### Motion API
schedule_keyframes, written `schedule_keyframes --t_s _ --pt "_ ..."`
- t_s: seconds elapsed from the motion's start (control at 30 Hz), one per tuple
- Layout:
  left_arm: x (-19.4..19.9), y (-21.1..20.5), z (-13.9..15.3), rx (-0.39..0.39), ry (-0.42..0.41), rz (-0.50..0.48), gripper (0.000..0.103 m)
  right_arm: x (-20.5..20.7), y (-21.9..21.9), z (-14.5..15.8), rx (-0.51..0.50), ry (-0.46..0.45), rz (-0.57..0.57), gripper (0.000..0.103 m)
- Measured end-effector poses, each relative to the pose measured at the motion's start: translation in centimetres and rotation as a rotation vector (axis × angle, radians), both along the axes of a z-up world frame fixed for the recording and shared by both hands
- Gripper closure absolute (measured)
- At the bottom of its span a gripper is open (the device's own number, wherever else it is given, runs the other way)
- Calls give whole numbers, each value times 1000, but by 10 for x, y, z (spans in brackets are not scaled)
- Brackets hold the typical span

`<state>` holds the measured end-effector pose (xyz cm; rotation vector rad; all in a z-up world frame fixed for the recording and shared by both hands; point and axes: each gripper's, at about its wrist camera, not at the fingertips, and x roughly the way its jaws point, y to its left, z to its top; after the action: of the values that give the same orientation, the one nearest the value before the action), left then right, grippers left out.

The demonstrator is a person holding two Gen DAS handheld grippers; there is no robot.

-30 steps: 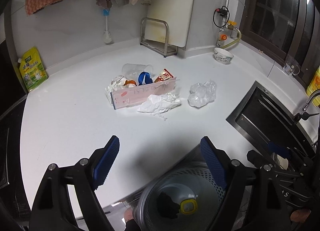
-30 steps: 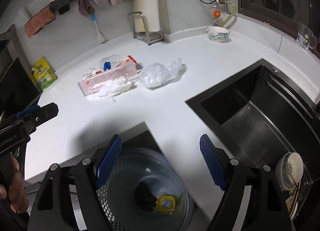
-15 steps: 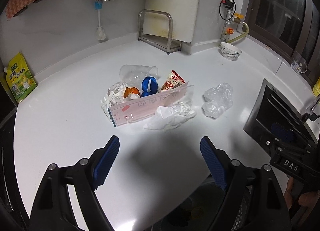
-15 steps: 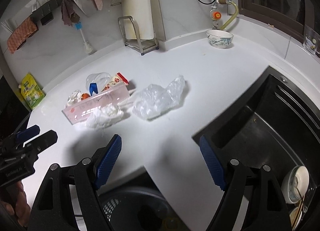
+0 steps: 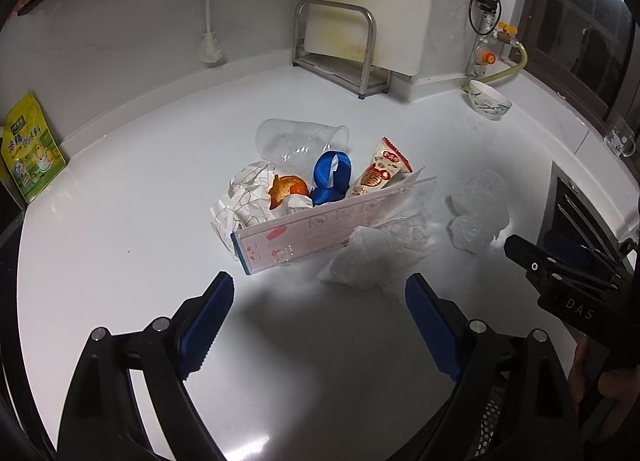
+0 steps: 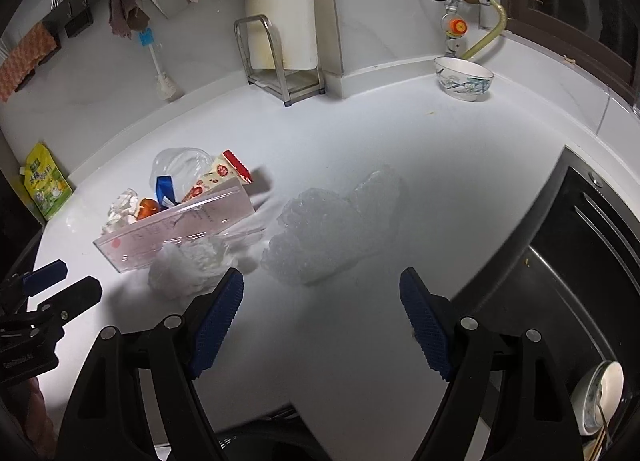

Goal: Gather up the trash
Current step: 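Move both tools back to the counter toward the tissues and plastic bag, then grasp the white tissue with the left tool while the right tool grasps the clear plastic bag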

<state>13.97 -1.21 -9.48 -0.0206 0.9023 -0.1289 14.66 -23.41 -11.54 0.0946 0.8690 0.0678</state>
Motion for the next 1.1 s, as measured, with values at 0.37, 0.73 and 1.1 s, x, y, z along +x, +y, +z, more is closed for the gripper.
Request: schedule_keyframes --t_s 0.37,0.73,1.1 --pt "15 -1 -15 -28 7 -1 15 33 15 -10 -55 -34 31 23" --pt "18 -9 -23 -46 2 -8 14 59 5 -24 -121 -28 -27 23" --pt "24 -27 -31 -50 4 -19 13 65 7 -34 -82 -23 23 42"
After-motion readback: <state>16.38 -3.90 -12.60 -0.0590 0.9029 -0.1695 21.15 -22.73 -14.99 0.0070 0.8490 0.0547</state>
